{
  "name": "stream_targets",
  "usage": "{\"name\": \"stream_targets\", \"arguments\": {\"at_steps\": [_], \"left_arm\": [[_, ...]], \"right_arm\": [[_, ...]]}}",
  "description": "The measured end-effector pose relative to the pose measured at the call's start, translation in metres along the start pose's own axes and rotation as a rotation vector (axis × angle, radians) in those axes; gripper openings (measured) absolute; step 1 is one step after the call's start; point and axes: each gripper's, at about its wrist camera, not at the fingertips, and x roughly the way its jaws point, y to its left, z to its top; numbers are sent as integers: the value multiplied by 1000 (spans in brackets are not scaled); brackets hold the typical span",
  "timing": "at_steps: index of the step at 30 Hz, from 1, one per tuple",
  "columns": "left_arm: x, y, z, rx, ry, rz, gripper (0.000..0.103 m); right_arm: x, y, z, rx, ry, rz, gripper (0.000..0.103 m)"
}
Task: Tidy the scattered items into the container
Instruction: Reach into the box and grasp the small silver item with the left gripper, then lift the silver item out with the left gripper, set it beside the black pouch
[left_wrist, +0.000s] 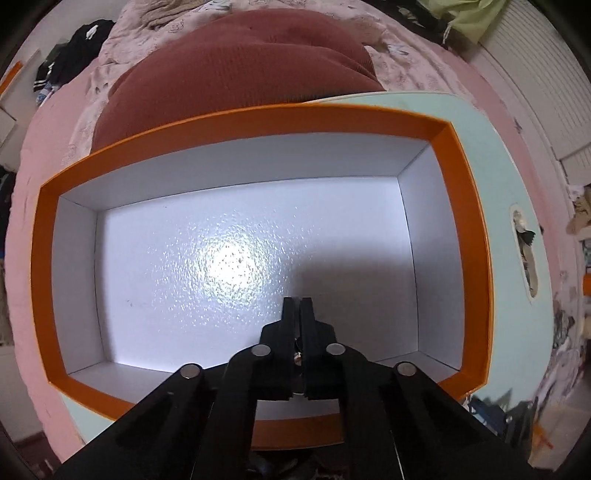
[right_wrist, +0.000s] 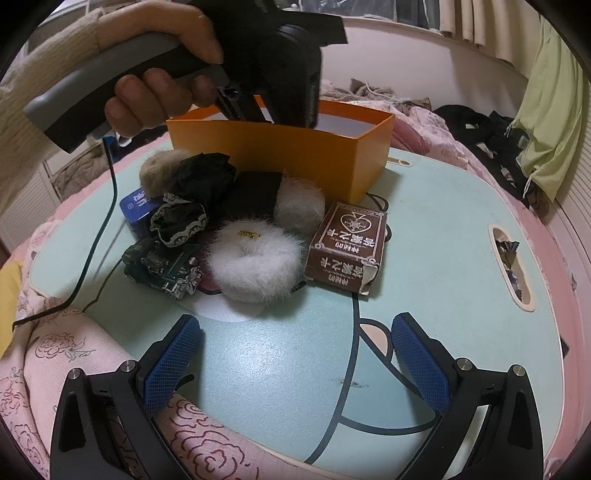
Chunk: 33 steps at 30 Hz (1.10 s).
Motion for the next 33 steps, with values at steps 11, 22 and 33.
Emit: {"name": "stream_targets", "arguments": {"at_steps": [11, 22, 33], "left_arm": [[-97, 16, -14, -35, -190, -187, 3], [-1, -8, 3, -61, 123, -31, 51], [-13, -21, -4, 18, 17, 108, 26]], "right_arm": [[0, -1, 0, 6, -1, -5, 103], [0, -1, 0, 10, -1, -10, 103], [0, -2, 0, 15, -5, -15, 103]]}}
